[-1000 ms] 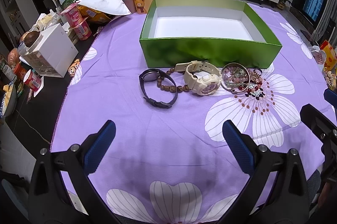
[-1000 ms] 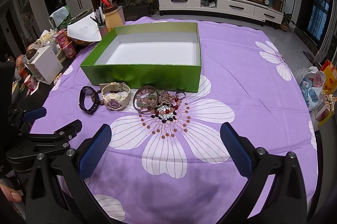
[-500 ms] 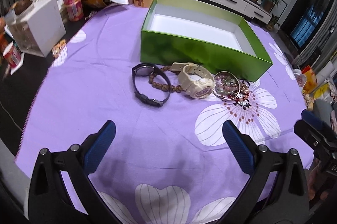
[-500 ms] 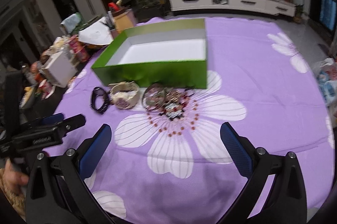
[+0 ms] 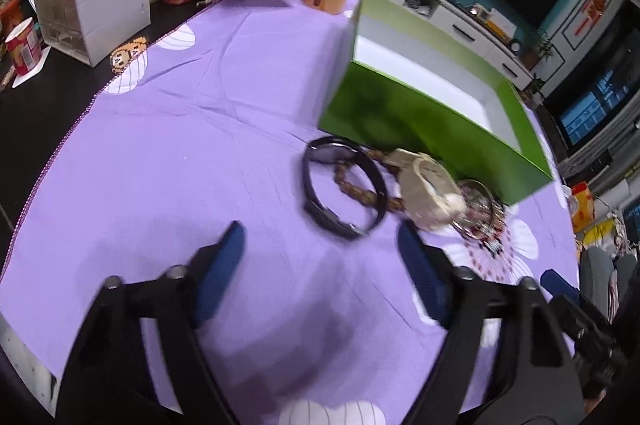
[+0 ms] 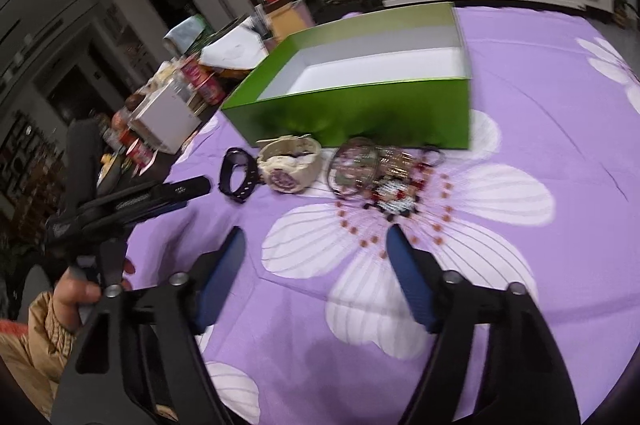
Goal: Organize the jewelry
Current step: 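Grasp the black smartwatch with the left gripper while the right gripper grasps the cream watch, then carry both watches into the green box and open both grippers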
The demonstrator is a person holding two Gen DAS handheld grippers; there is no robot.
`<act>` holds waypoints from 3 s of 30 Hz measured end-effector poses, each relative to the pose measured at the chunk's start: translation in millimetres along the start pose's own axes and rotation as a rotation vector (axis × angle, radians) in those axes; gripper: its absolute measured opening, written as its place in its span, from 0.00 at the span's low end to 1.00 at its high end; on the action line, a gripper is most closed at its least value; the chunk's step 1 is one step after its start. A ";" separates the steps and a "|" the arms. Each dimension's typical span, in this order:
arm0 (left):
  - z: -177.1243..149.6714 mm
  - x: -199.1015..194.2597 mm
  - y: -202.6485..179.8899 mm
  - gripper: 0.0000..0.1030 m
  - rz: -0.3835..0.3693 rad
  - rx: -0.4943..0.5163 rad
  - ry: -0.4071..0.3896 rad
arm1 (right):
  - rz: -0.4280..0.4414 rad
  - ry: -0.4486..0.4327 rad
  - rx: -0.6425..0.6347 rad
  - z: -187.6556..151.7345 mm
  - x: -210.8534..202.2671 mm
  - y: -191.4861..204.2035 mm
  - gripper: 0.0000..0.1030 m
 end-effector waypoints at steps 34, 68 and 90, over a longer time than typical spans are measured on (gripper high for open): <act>20.2 42.2 -6.3 0.02 -0.012 0.136 0.069 | -0.009 0.399 -0.630 33.9 116.7 43.3 0.18; 129.5 15.4 -92.3 0.02 -0.037 0.194 -0.120 | -0.078 -0.041 -0.359 151.1 41.4 -8.2 0.14; 67.6 -35.0 -71.7 0.80 0.040 0.193 -0.146 | -0.043 -0.122 -0.163 82.8 -28.6 -8.3 0.49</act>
Point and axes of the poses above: each gripper's, at about its wrist camera, not at the fingertips, and x roughly the way its jaws point, y to its left, z to its top, the point moved 4 cm from there along x, roughly the way its jaws point, and after that the axes turned 8 degrees about z, right-handed, at the moved point
